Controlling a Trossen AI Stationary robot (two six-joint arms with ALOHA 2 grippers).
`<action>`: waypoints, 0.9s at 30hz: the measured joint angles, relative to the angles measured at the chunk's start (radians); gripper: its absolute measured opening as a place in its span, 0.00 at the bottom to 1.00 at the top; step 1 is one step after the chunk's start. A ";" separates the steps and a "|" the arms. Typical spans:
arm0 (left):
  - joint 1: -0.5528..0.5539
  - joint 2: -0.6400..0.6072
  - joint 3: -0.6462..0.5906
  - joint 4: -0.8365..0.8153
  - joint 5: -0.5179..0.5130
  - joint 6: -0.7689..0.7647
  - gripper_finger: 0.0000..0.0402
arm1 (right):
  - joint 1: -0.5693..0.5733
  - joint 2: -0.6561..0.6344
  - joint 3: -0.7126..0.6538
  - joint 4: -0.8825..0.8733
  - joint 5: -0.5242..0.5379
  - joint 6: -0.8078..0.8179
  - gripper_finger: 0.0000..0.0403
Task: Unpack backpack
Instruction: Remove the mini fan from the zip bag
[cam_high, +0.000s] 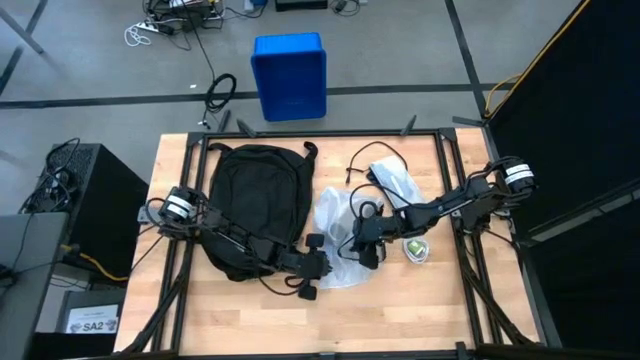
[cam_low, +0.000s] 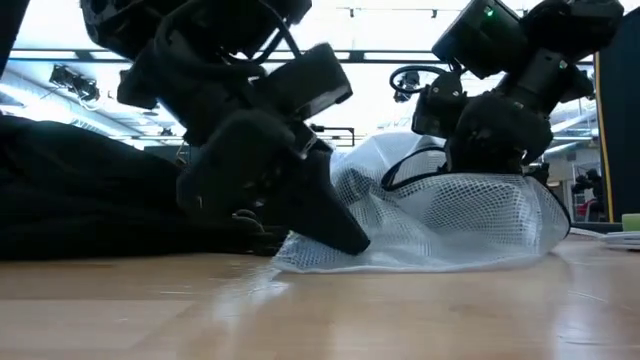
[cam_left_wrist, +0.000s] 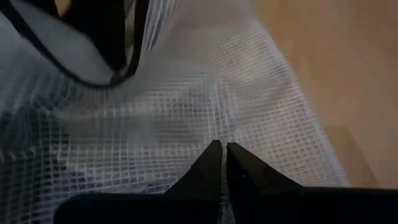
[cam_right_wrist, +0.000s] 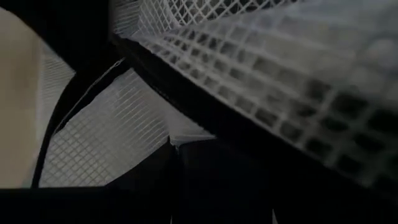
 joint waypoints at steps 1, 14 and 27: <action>0.004 0.004 0.003 -0.029 0.008 -0.020 0.00 | 0.000 0.000 0.000 -0.002 -0.008 0.001 0.41; 0.016 0.010 0.001 -0.083 -0.001 -0.049 0.00 | 0.004 -0.173 0.003 -0.228 -0.036 0.044 0.41; 0.012 0.010 -0.003 -0.106 0.025 -0.071 0.00 | 0.001 -0.416 0.002 -0.719 0.034 0.182 0.41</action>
